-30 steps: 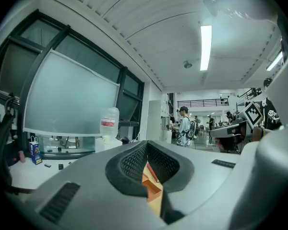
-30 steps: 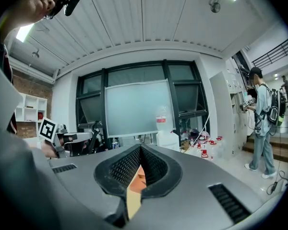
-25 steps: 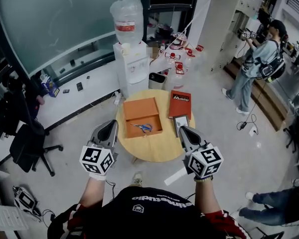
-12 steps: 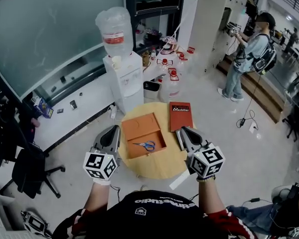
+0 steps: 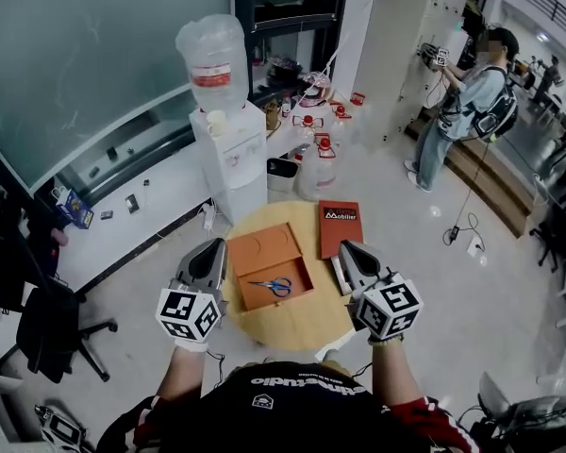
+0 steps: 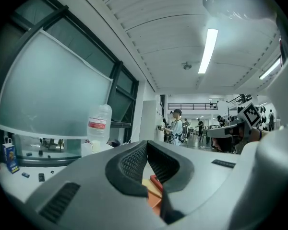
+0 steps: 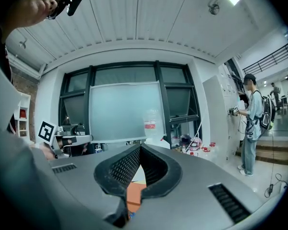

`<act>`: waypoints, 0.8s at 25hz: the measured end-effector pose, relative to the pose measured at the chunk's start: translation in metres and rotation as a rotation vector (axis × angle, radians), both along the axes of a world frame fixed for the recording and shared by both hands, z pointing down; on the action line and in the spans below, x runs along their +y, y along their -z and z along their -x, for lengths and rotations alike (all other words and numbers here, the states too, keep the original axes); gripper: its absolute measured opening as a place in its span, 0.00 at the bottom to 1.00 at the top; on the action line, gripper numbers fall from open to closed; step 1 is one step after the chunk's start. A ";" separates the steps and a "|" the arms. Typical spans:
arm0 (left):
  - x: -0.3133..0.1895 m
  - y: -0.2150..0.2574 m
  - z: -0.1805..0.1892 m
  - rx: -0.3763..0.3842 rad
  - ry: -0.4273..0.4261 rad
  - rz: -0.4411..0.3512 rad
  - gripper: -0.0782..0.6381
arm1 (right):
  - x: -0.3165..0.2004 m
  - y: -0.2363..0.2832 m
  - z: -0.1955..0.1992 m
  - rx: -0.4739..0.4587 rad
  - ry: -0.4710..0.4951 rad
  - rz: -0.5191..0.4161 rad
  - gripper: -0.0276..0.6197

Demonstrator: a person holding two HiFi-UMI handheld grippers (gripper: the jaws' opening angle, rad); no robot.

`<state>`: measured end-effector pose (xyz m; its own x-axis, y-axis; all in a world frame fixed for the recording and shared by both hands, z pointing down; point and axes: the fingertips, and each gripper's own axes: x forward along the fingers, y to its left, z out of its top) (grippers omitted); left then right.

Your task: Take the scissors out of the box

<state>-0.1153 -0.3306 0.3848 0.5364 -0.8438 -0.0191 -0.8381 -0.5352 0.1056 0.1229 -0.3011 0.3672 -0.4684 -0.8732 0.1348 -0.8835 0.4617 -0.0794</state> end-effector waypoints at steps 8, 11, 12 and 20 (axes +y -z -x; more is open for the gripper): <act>-0.011 0.012 -0.008 0.010 0.029 -0.014 0.13 | -0.024 0.013 -0.001 0.016 0.054 -0.044 0.09; -0.012 0.012 -0.011 0.012 0.027 -0.010 0.13 | -0.027 0.015 -0.001 0.006 0.062 -0.053 0.09; -0.012 0.011 -0.011 0.004 0.026 -0.011 0.13 | -0.027 0.015 0.001 0.002 0.070 -0.053 0.09; -0.011 0.001 -0.005 0.015 0.030 0.000 0.13 | -0.030 0.007 0.022 0.046 0.147 -0.041 0.19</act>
<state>-0.1107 -0.3420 0.3840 0.5101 -0.8597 -0.0269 -0.8523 -0.5094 0.1184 0.1011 -0.3311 0.3605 -0.5856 -0.8009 0.1247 -0.8084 0.5883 -0.0185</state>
